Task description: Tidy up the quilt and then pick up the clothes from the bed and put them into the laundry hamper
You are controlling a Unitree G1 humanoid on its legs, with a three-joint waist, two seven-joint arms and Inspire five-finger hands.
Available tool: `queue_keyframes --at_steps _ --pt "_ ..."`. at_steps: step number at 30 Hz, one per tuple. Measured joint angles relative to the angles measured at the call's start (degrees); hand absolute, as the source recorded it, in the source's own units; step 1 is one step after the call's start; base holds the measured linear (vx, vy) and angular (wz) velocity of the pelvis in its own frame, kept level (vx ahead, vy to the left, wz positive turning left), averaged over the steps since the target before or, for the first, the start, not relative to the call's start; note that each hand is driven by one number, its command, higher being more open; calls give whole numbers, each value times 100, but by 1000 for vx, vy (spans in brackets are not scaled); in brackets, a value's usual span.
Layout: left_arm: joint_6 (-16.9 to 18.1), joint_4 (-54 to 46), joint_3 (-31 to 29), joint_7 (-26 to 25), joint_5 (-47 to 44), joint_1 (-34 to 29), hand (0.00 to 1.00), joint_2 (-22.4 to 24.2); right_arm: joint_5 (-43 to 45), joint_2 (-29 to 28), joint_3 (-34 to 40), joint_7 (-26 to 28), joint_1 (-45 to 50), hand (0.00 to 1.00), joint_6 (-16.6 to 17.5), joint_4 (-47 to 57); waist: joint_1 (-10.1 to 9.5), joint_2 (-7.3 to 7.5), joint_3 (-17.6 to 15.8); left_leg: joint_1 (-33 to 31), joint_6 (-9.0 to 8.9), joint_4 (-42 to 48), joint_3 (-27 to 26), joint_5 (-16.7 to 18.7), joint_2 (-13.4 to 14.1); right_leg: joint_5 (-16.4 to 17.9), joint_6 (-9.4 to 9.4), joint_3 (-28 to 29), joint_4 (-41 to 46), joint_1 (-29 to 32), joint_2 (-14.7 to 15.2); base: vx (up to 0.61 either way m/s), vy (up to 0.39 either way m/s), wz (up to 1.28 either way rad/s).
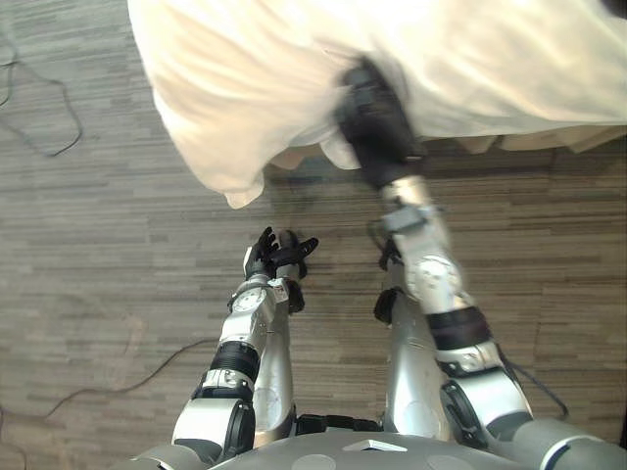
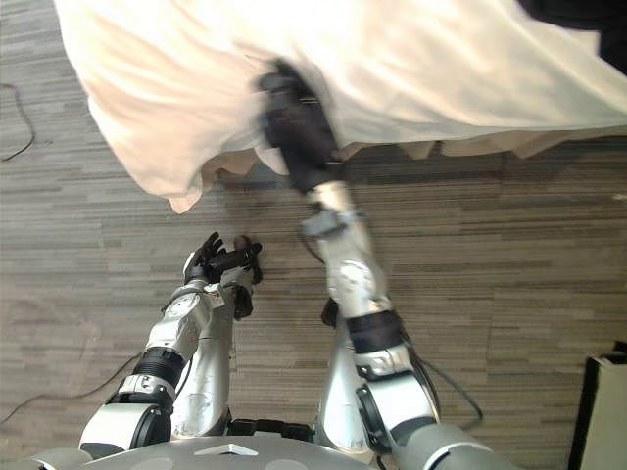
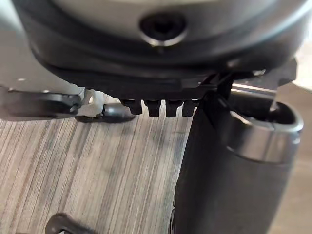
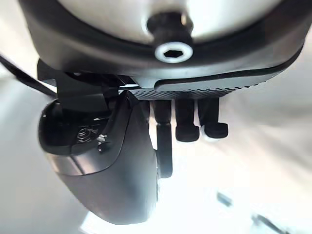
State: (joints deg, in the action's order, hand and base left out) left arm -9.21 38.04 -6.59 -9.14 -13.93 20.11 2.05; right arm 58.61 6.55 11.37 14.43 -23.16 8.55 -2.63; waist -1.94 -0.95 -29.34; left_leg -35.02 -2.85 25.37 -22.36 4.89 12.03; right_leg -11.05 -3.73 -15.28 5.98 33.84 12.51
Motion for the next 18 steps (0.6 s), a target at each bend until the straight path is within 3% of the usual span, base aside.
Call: queue_keyframes --at_steps 1,2,4,8,9,13,18 --pt "-135 -16 -1 -6 -1 -51 100 -88 238 254 672 5 208 0 199 -50 79 30 0 133 3 196 -108 204 71 1 -1 93 8 -114 -20 49 50 -59" --pt "-184 -19 -5 -4 -1 -60 100 -138 322 341 859 25 290 0 258 -94 97 61 9 200 3 239 -148 273 89 0 -1 154 12 -146 -26 79 50 -72" --pt "-409 -25 -61 131 2 -269 100 -492 705 847 1700 221 850 0 451 -497 310 227 38 749 -8 391 -470 587 214 -103 -63 350 9 -489 -74 112 22 -75" --pt "-561 60 -173 445 24 -377 100 -829 731 885 2082 745 1812 0 210 -1031 468 323 155 1662 -161 34 -780 638 298 -69 -4 448 -158 -1132 -214 160 -18 -43" --pt "-585 118 -283 600 49 -388 100 -864 684 808 2062 874 2030 100 5 -1272 489 348 337 1945 -238 -214 -884 584 267 -66 0 448 -274 -1312 -260 158 -68 -22" --pt "-600 443 -470 1011 133 -590 100 -723 -282 374 1870 1278 2527 100 -428 -2375 542 289 1109 2810 -452 -1060 -1029 321 110 3 6 390 -721 -2019 -363 182 -68 -8" --pt "-636 830 -699 1221 317 -1207 100 -405 -1916 -118 1612 1428 3169 100 -282 -3728 601 61 1950 3911 -628 -2055 -1124 70 -90 175 -72 296 -1038 -2910 -453 126 -8 2"
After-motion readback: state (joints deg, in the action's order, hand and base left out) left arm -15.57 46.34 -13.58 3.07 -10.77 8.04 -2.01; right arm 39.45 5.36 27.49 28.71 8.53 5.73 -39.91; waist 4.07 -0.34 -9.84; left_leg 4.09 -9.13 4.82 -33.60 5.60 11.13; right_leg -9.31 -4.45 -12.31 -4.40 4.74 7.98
